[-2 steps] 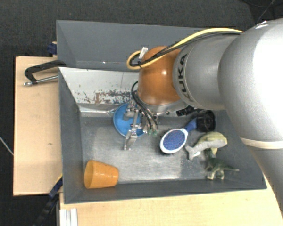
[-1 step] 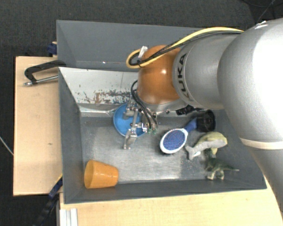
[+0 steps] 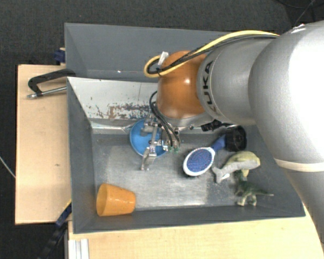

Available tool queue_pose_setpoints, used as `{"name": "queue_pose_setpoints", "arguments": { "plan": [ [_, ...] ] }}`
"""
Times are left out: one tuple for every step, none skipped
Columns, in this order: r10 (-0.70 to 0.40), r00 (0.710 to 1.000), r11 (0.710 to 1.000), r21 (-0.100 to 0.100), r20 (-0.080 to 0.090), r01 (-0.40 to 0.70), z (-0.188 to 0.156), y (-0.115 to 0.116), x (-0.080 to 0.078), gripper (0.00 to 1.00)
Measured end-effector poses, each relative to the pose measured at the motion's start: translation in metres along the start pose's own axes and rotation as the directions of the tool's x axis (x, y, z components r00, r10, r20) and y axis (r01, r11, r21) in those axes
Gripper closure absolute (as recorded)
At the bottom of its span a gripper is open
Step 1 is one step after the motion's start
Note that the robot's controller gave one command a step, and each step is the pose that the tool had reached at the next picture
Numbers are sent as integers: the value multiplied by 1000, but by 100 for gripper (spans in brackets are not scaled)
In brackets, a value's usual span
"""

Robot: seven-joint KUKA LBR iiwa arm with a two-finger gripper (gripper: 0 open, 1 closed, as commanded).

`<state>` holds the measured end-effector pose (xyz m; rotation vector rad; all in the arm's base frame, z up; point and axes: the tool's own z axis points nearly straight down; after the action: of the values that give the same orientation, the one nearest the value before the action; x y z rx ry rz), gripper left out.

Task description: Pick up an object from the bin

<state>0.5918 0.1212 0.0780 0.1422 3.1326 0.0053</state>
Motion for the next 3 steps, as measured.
{"name": "queue_pose_setpoints", "arguments": {
  "plan": [
    [-1,1000,1000,0,0,1,-1,1,-1,0],
    [-3,1000,1000,3,-23,3,-2,2,3,100],
    [-6,1000,1000,1,-12,6,-25,5,4,100]
  ]
}}
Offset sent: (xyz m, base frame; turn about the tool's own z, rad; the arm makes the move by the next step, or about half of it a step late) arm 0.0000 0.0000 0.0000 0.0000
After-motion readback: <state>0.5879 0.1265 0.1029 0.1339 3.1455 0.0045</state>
